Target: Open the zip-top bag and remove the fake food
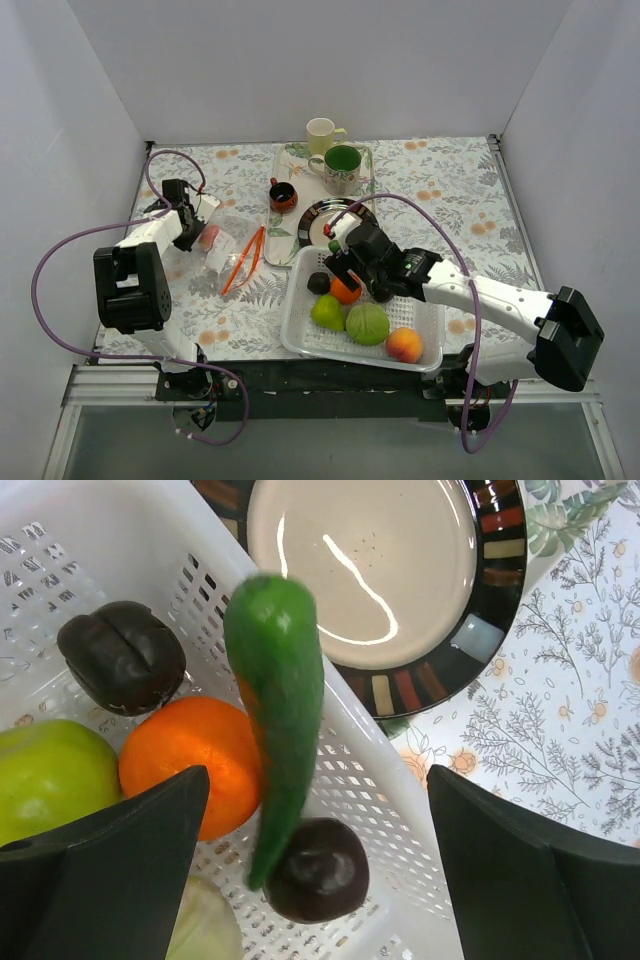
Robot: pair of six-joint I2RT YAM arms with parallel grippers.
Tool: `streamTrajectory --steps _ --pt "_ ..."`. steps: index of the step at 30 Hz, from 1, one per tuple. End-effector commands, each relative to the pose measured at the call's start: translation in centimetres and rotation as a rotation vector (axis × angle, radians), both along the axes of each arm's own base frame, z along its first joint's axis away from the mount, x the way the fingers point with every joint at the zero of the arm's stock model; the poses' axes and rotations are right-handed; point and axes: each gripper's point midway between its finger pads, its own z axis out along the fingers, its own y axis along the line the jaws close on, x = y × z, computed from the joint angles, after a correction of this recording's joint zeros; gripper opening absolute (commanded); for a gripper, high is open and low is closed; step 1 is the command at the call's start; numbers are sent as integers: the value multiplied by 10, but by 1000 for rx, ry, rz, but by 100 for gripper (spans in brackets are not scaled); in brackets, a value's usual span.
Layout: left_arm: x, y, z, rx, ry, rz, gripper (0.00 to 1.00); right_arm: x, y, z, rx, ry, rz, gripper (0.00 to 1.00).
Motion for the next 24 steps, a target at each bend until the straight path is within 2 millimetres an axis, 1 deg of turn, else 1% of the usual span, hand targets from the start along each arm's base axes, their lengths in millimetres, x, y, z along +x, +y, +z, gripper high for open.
streamTrajectory --steps 1,2,3,4,6,9,10,11,13,14,15,16,17,18,19,20,21,22,23,24 --pt "6 -1 9 -5 -30 -20 0 9 14 26 56 -38 11 98" --pt "6 -1 9 -4 -30 -23 0 9 20 23 45 -19 25 98" --pt "6 -1 10 -5 -35 -20 0 11 26 29 50 -16 40 98" --pt "6 -1 11 -6 -36 -21 0 13 38 43 80 -13 66 98" --pt "6 -1 11 -9 -35 -20 0 17 52 51 107 -20 97 98" --pt "4 -2 11 -13 -30 -16 0 21 79 72 210 -55 161 98" --pt "4 -3 10 -20 -30 -19 0 14 95 77 256 -28 233 98" --pt "6 -5 12 -28 -34 -18 0 15 114 82 298 -31 277 98" --pt "6 -11 11 -66 -25 -18 0 6 139 76 308 -17 357 98" --pt "9 -12 13 -75 -31 -18 0 8 156 61 284 -5 379 95" --pt "9 -12 10 -80 -19 -14 0 8 169 58 288 -11 398 87" --pt "11 -13 10 -85 -24 -7 0 8 178 52 303 1 399 73" --pt "12 -11 9 -78 -25 0 0 10 189 39 304 16 405 25" --pt "16 -10 4 -72 -31 4 0 14 200 42 346 -5 411 6" --pt "18 -7 2 -56 -37 12 0 11 209 38 367 7 443 1" --pt "18 -2 -2 -29 -31 23 0 13 215 24 357 15 451 1" --pt "18 2 -7 -12 -27 35 0 17 223 29 376 0 457 1" --pt "21 5 -13 4 -28 42 0 19 230 29 389 -2 469 1" --pt "21 8 -17 23 -25 40 0 21 236 13 371 19 472 1" --pt "19 13 -19 53 -23 51 0 25 246 22 387 10 480 1"
